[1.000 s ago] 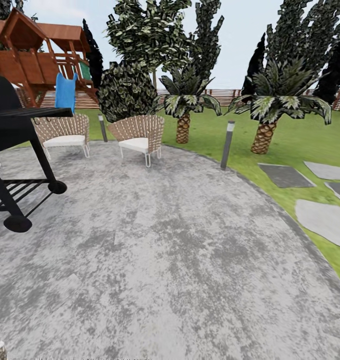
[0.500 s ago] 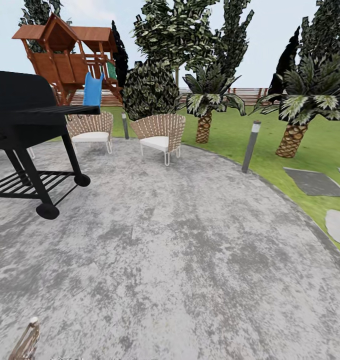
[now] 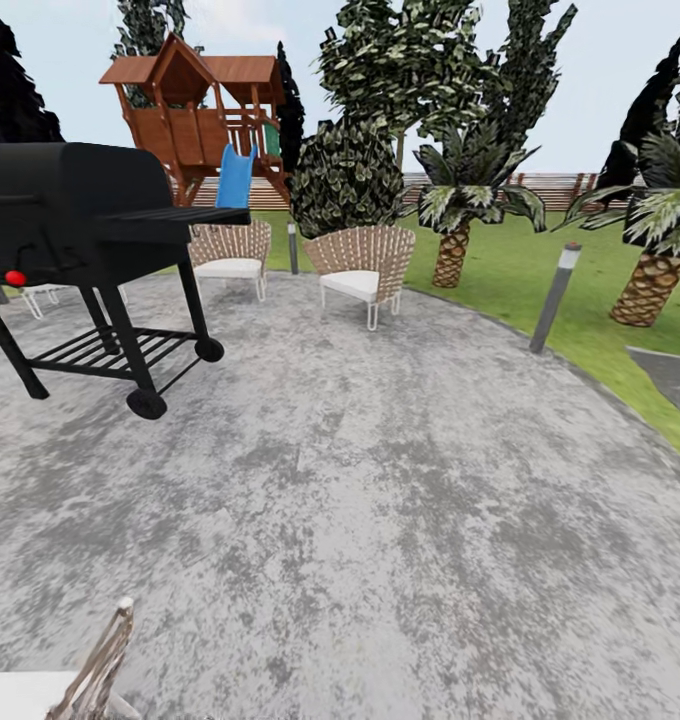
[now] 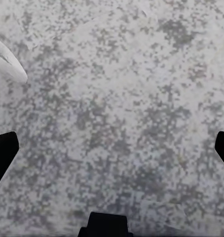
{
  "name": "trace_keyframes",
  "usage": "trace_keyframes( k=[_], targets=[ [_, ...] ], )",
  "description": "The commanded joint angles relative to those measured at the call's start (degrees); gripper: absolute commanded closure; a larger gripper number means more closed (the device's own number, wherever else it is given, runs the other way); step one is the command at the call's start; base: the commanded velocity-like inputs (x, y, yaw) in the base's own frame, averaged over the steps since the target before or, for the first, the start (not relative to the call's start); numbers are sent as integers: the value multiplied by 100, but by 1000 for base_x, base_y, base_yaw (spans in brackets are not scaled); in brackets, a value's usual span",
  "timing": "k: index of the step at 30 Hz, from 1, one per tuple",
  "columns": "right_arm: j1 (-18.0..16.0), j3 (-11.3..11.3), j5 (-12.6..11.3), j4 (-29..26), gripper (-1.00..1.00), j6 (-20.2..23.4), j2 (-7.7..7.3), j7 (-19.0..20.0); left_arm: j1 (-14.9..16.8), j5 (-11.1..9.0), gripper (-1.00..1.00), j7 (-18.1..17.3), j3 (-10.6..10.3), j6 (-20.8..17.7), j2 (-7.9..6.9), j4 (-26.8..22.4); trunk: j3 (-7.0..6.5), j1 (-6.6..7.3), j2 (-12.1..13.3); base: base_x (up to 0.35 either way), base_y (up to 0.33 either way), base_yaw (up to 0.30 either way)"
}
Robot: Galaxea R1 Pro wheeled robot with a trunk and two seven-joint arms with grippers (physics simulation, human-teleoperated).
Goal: In the garden, pick up the pesticide atomizer on the floor and spray pesticide onto both trees until each tree trunk is fully covered.
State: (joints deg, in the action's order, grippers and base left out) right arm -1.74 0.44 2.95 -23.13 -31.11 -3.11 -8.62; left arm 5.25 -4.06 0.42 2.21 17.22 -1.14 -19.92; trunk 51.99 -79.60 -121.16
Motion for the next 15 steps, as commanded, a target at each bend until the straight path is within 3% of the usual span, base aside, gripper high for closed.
trace_keyframes(
  k=[1, 15],
  targets=[
    [-1, 5, 31, 2, -100, -9, -2, -35, 4, -42, -100, 2, -10, 18, 0, 6, 7, 1, -2, 0, 0, 267],
    [-1, 8, 31, 2, -100, -9, 1, -35, 5, -40, -100, 2, -10, 18, 0, 6, 39, 1, -2, 0, 0, 267]
  ],
)
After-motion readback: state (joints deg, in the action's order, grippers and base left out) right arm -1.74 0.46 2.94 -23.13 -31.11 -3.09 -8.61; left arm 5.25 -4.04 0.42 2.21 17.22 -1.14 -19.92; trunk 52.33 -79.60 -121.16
